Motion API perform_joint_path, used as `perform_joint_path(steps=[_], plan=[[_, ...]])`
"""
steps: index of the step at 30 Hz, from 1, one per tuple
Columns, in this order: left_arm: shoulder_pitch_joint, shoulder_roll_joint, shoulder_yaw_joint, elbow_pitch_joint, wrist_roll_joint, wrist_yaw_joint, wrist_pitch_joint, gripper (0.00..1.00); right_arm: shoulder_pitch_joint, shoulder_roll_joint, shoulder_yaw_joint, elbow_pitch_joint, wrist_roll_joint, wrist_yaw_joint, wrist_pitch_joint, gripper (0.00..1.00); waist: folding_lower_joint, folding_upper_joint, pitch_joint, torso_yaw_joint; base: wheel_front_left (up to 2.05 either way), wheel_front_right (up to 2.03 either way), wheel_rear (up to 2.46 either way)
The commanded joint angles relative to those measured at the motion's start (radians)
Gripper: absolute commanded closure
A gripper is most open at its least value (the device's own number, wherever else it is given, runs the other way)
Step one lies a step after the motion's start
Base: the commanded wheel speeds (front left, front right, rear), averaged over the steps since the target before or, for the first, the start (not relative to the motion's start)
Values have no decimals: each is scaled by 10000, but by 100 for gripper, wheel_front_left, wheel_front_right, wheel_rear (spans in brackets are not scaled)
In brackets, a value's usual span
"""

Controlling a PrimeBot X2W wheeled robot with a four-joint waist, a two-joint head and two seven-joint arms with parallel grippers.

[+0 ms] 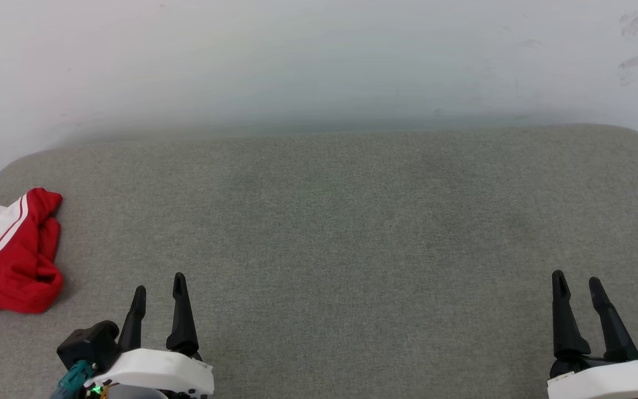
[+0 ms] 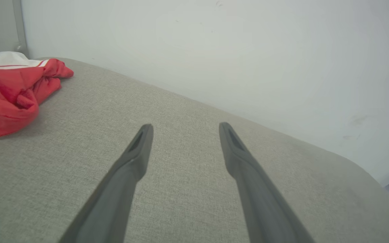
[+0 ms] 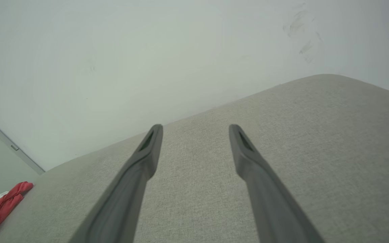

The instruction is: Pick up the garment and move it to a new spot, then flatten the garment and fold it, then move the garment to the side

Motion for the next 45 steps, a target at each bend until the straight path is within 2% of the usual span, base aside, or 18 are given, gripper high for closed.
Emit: perform_joint_path(steps=[1, 7, 22, 45], plan=[[17, 26, -47, -145, 330, 45, -103, 0, 51, -20, 4, -167, -324, 0, -120, 0, 0, 0, 1, 1, 0, 0, 0], [100, 30, -153, -169, 1031, -12, -243, 0, 148, -20, 38, -336, -935, 0, -265, 0, 0, 0, 15, 9, 0, 0, 0], [252, 31, -325, -225, 2404, 179, -567, 0, 419, -18, 46, -602, -2179, 0, -597, 0, 0, 0, 41, 10, 0, 0, 0], [437, 33, -489, -34, 4023, 254, -989, 0, 758, -16, 66, -848, -3453, -1, -1010, 0, 0, 0, 50, -10, 0, 0, 0]])
